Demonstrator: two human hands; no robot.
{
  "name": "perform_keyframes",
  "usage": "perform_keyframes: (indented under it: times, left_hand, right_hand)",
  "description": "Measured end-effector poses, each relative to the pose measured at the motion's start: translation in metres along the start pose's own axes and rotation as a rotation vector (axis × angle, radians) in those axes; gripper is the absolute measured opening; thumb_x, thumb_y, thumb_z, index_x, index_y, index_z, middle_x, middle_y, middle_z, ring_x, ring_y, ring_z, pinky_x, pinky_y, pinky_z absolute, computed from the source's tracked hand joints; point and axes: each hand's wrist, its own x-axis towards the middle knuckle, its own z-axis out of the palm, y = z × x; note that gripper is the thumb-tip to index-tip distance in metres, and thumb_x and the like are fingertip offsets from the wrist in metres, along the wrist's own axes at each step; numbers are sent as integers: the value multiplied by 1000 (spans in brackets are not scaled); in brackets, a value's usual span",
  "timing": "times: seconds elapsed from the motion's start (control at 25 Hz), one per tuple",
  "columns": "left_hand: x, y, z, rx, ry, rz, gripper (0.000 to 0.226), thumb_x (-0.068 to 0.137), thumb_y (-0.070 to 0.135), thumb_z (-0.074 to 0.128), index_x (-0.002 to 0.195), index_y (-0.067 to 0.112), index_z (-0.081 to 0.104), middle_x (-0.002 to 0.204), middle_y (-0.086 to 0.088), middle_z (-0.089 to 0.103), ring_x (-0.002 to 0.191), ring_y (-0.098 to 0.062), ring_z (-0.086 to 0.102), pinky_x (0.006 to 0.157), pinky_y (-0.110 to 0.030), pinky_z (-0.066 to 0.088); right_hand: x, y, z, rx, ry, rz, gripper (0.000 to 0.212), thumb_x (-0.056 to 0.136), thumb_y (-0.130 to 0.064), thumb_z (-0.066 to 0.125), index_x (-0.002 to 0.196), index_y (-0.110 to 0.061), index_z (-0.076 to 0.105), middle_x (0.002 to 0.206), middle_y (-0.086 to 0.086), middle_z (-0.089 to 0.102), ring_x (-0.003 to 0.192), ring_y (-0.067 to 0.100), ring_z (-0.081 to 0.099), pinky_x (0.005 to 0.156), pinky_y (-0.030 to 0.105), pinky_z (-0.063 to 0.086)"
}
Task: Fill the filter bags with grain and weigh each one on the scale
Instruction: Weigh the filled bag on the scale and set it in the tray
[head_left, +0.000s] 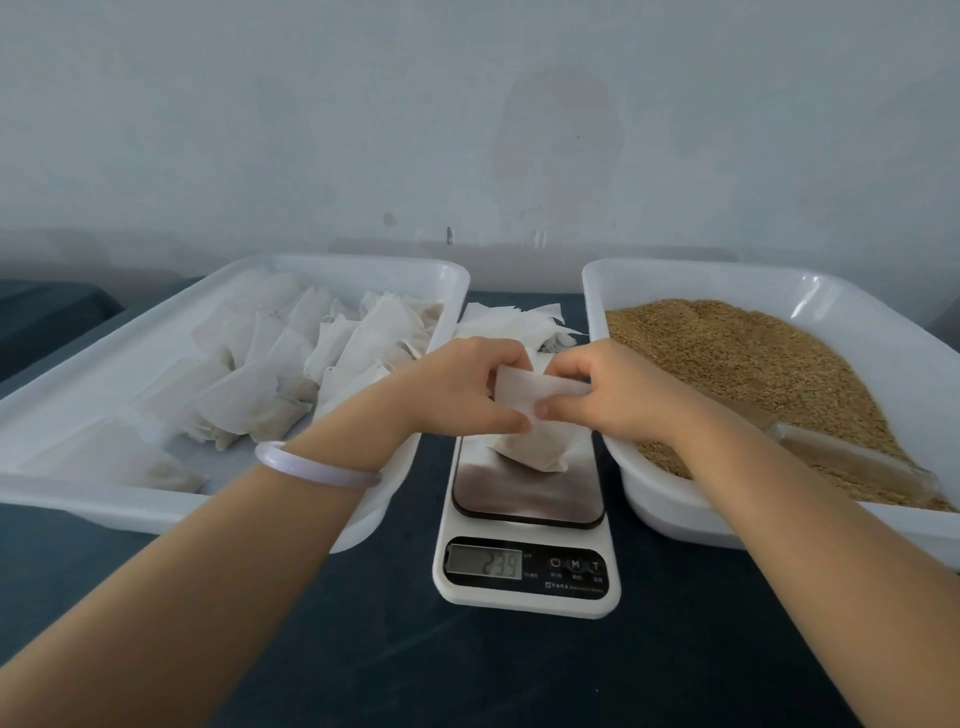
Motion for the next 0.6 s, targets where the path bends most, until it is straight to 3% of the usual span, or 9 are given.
perform_keyframes:
  times: [0.16, 0.28, 0.4, 0.52, 0.6]
  left_hand:
    - [3, -2, -1, -5, 35, -48, 36, 70, 22, 79, 61, 27, 44, 59, 12, 45, 52, -1, 44, 49, -13, 34]
    - [2, -1, -4, -125, 115, -49, 40, 73, 18, 78, 56, 24, 42, 53, 13, 42, 46, 2, 40, 47, -11, 31]
    - [-2, -3, -19, -278, 301, -26, 34, 71, 13, 78, 59, 24, 47, 57, 12, 45, 52, 0, 41, 51, -15, 33]
    - [-4, -11, -41, -319, 575, -139, 19, 61, 26, 67, 64, 25, 49, 59, 10, 47, 59, -10, 44, 54, -23, 35]
    - [-9, -22, -54, -286, 659, -239, 17, 63, 23, 68, 66, 26, 52, 61, 10, 50, 59, -11, 47, 53, -23, 37]
  right_hand:
    - [-2, -5, 2, 107, 170, -141, 15, 82, -26, 71, 70, -31, 63, 62, -18, 57, 53, -4, 47, 52, 11, 33]
    - [-1, -14, 3, 192, 234, -195, 12, 81, -23, 70, 73, -30, 66, 65, -14, 61, 55, 0, 49, 53, 11, 37]
    - [13, -28, 2, 222, 384, -218, 13, 80, -25, 71, 83, -35, 64, 72, -14, 63, 62, -2, 55, 55, 8, 40]
    - [37, -48, 8, 225, 479, -200, 44, 80, -23, 72, 119, -27, 52, 91, -13, 58, 75, -2, 57, 66, 8, 41]
    - [51, -63, 21, 227, 407, -188, 61, 83, -21, 70, 135, -18, 40, 107, -6, 56, 90, 8, 58, 77, 19, 45]
